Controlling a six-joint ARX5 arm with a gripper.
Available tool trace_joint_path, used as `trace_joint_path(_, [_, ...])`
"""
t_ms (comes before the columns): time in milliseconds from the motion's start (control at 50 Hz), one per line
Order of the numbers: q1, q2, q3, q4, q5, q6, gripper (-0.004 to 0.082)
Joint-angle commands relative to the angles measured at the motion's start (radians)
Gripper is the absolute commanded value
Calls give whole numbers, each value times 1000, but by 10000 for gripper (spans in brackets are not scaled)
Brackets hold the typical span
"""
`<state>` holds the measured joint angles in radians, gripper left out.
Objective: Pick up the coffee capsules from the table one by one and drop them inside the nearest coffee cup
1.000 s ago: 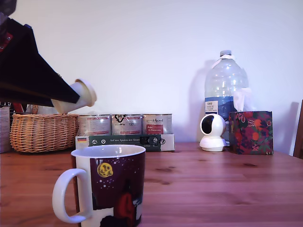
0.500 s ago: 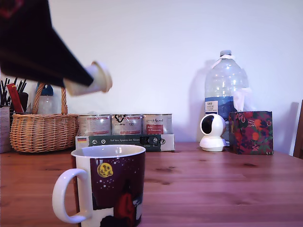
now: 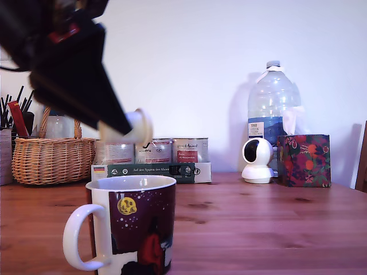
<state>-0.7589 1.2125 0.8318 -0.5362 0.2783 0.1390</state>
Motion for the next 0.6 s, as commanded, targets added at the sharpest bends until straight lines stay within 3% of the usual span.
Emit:
trace_joint_path(0, [-3, 40, 13, -21, 0, 12, 107])
trace_joint_path(260, [-3, 132, 48, -70, 0, 26, 107])
trace_joint_path(580, [-3, 142, 48, -71, 0, 26, 107])
